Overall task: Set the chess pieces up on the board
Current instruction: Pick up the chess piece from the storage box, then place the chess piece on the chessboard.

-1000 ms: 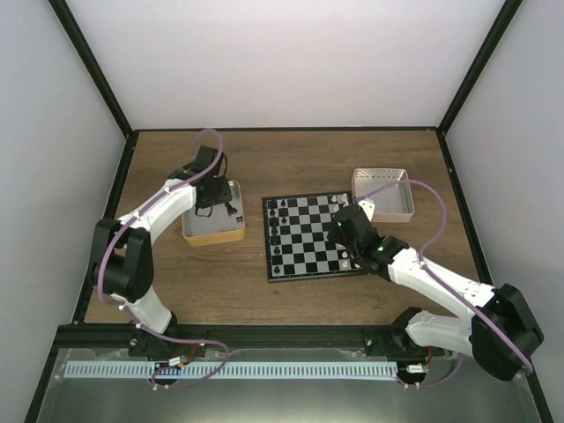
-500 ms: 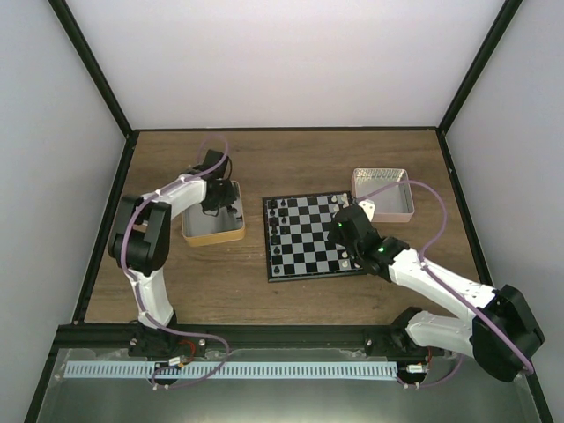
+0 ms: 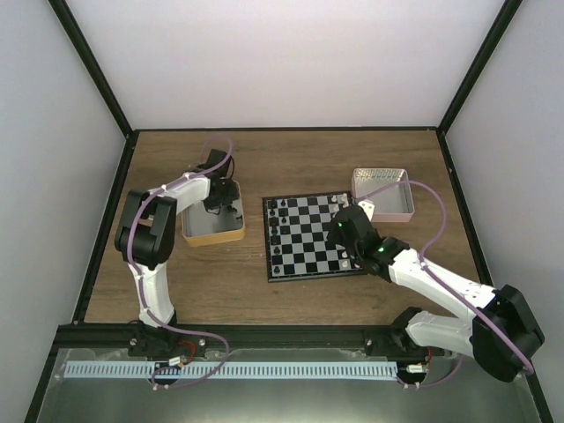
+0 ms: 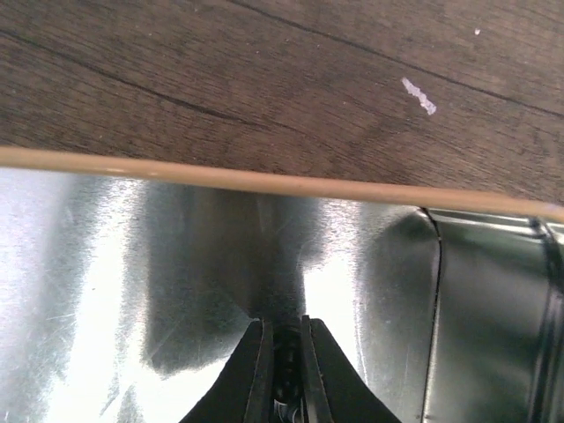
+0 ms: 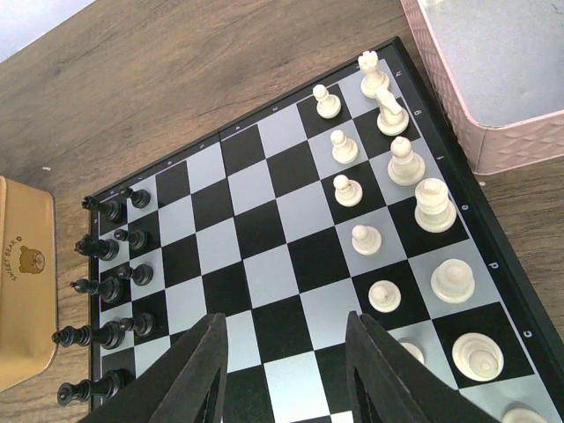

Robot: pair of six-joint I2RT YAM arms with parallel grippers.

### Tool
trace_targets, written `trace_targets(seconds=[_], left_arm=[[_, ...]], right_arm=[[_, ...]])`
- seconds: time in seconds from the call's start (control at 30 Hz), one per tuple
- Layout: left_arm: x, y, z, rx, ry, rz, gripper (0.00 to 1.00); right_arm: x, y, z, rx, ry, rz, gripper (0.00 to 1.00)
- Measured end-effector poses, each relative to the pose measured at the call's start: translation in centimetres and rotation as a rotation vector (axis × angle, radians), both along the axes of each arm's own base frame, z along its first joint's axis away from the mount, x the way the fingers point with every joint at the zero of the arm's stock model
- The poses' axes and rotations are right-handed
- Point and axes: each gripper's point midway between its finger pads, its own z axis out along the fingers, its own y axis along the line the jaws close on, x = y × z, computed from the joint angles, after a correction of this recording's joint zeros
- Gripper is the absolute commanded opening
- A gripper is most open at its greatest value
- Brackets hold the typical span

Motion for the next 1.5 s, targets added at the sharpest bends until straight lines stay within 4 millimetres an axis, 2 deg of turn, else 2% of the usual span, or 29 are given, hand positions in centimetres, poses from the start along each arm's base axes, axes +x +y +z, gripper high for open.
trace_targets(seconds=[0.27, 0.43, 0.57, 0.7, 0.83, 0.93, 1.0, 1.23, 1.37, 1.5], left_arm=[[0.2, 1.1, 1.0, 0.056, -0.032, 0.012, 0.04], [0.0, 1.5, 4.3, 0.06, -0.103, 0.013, 0.04], [-0.6, 0.9, 6.9, 0.038, -0.154, -0.024, 0.04], [-2.3, -1.8, 9.7, 0.0, -0.205, -0.11, 0.05], [-5.0, -7.6, 12.3, -0.077, -0.252, -0.248, 0.05], [-7.4, -11.9, 13.3, -0.128, -0.265, -0.348, 0.05], [-8.5, -13.6, 13.3, -0.147, -0.261, -0.384, 0.05], [-11.8, -17.5, 12.4, -0.159, -0.231, -0.472, 0.05], [-13.5, -19.4, 10.5, -0.131, -0.191, -0.518, 0.05], [-14.7, -20.0, 7.4, -0.066, -0.122, -0.538, 0.06]], right_arm=[[0.0, 0.1, 0.0, 0.002, 0.001, 0.003, 0.38], [0.0, 0.1, 0.0, 0.002, 0.001, 0.002, 0.38], [0.0, 0.0, 0.0, 0.005, 0.0, -0.007, 0.38], [0.1, -0.5, 0.6, 0.012, -0.021, -0.037, 0.38], [0.1, -1.2, 1.6, 0.026, -0.056, -0.073, 0.38], [0.2, -1.7, 2.2, 0.038, -0.074, -0.102, 0.38], [0.1, -2.0, 2.4, 0.043, -0.08, -0.119, 0.38], [-0.6, -3.5, 2.5, 0.058, -0.094, -0.185, 0.39], [-0.9, -4.4, 2.9, 0.058, -0.106, -0.219, 0.39], [-1.1, -5.2, 3.6, 0.061, -0.133, -0.249, 0.4]])
